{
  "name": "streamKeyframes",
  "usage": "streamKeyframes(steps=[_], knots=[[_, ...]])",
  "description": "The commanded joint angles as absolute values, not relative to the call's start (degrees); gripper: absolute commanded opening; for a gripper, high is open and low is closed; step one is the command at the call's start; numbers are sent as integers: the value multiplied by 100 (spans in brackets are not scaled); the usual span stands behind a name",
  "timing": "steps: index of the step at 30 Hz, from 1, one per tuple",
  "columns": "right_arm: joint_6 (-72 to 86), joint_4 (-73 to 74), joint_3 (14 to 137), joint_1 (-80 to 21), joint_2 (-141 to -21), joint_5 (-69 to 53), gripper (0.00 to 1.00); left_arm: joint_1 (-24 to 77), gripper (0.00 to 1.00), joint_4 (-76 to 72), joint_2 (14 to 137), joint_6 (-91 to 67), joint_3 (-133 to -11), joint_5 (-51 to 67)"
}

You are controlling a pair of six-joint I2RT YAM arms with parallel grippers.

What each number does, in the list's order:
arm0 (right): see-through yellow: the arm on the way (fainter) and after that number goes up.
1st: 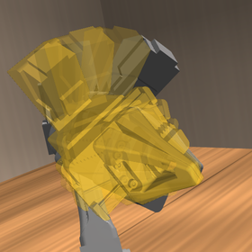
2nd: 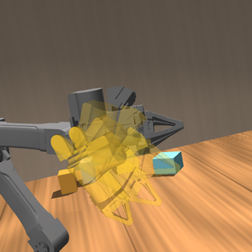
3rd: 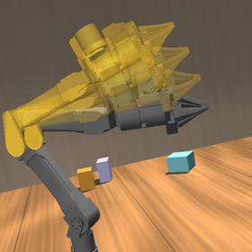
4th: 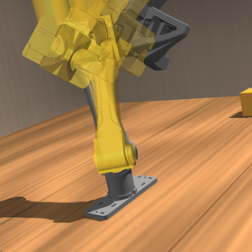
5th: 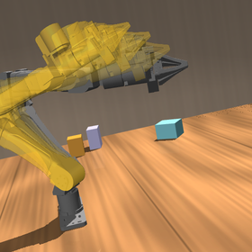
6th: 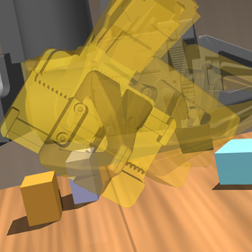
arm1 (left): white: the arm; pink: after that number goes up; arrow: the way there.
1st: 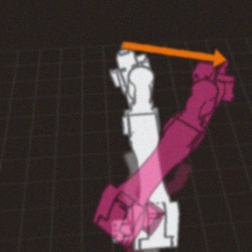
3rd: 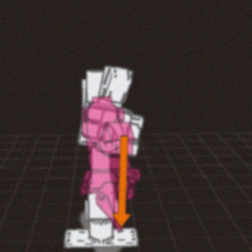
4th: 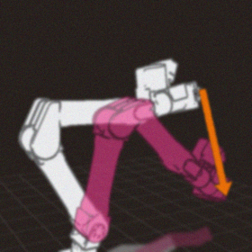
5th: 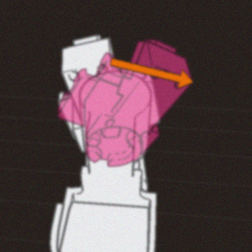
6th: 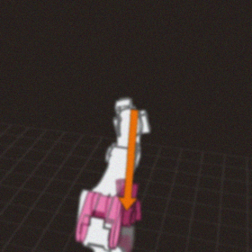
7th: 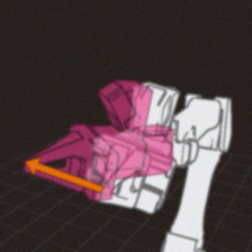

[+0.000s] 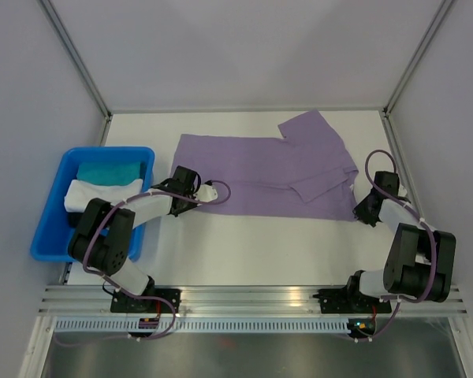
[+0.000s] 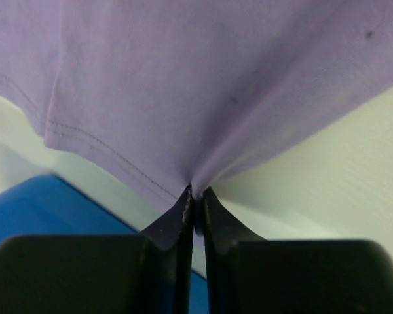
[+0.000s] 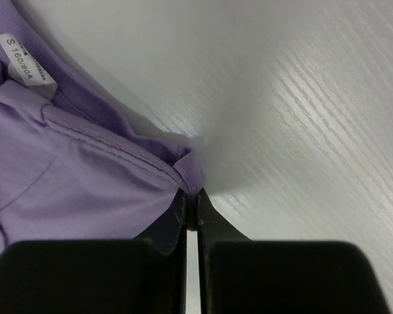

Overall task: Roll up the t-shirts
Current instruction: Fold the tshirt

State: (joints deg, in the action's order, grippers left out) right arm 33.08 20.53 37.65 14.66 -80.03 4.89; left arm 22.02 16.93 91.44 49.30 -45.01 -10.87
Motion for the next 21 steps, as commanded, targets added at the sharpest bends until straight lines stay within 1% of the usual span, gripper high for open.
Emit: streamKeyframes(steps=[1,4,7,9,14,16,21], knots=[[3357,1995,3568,1634,-7718,773,0,2153,3,1872,9439,5001,-4096,-791],[3357,2083,3595,1819,-7515,747,0,2153,2,1916,9273,5088,-4026,-940],[3322,2241,3621,1986,-7366,712,0,2153,2,2205,8843,5124,-3859,-1011],[3313,2364,3586,2056,-7190,668,0,2162,2,2390,8440,5115,-3797,-888],[3445,2557,3481,2188,-6699,659,0,2180,2,3260,7885,4764,-3657,-204],[3629,2671,3480,2232,-6540,746,0,2224,2,3401,7665,4668,-3508,-115],[3963,2830,3217,2311,-5679,870,0,2355,2,3954,7181,4544,-3305,-62]])
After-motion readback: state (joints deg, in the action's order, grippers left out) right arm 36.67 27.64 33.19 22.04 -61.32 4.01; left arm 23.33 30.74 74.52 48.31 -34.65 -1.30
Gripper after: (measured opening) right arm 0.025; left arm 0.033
